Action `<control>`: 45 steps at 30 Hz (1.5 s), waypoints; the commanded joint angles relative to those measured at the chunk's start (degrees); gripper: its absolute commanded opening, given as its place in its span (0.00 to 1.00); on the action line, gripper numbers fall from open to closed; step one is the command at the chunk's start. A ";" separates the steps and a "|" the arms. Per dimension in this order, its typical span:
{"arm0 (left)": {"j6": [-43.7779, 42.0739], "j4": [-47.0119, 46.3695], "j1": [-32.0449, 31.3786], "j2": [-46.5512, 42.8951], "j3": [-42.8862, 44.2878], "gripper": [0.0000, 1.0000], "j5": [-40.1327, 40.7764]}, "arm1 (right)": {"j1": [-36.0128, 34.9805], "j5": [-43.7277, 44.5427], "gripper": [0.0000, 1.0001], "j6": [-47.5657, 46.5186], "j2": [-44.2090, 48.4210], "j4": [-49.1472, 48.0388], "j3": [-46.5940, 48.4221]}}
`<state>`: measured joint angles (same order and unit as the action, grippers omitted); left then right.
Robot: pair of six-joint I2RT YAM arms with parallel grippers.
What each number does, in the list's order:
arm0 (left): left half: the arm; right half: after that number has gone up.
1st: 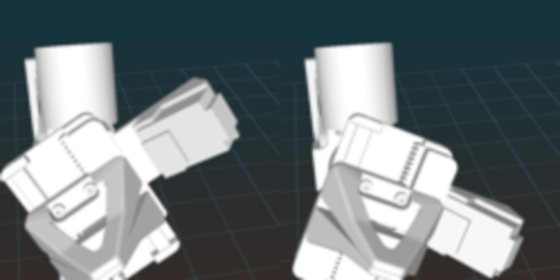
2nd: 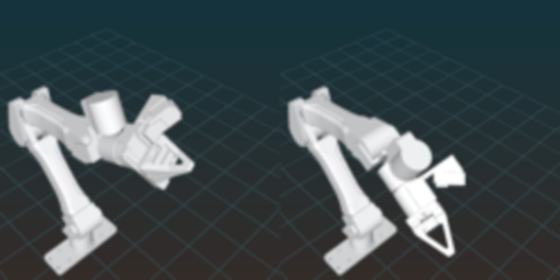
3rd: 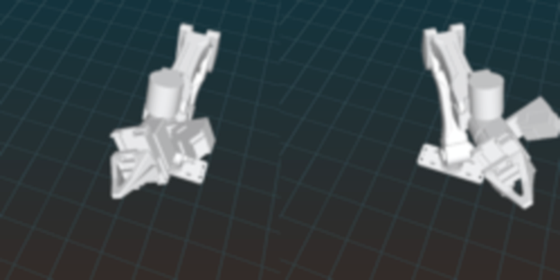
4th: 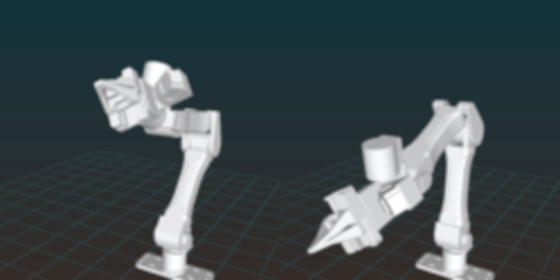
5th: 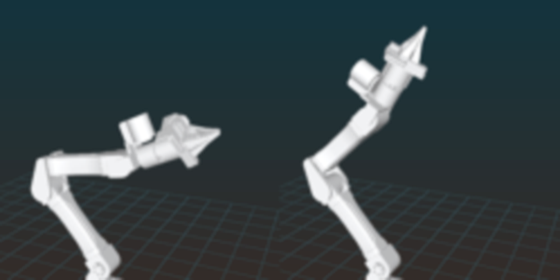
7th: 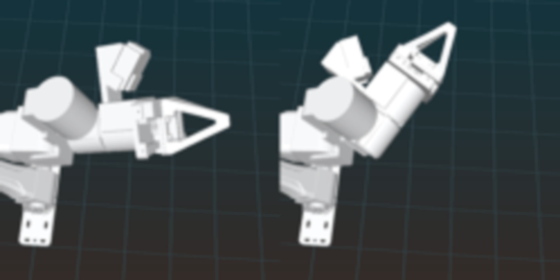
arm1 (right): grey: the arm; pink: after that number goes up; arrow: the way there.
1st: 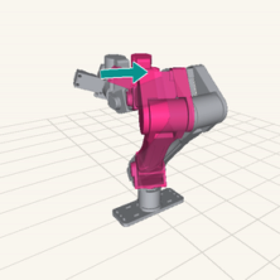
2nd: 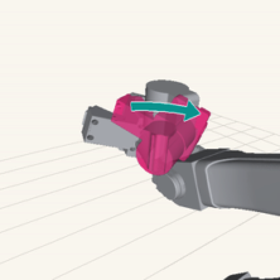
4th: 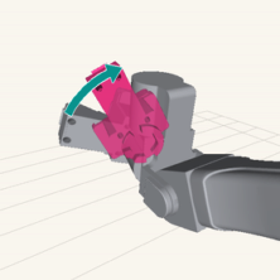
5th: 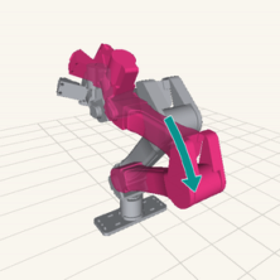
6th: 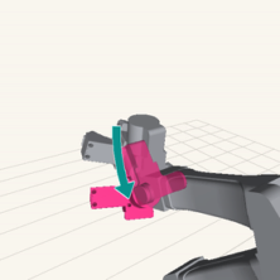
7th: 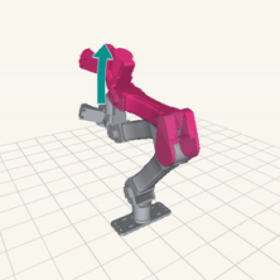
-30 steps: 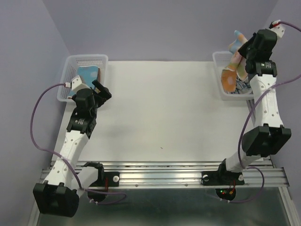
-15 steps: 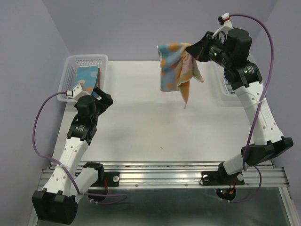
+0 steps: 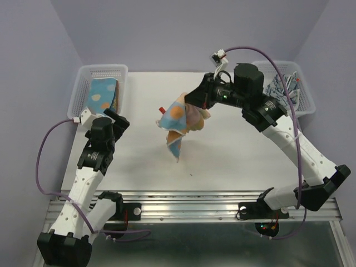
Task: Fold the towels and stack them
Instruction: Move the towel to the center of the board
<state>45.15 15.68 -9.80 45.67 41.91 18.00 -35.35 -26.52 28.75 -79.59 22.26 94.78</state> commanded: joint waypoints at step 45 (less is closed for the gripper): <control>-7.09 -17.18 -15.40 17.35 -3.59 0.99 -15.10 | 11.45 23.52 1.00 -8.20 -41.11 -0.98 19.96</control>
<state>38.30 1.37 -20.05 62.83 37.95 4.32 -22.59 -5.28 19.68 -135.83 26.55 123.66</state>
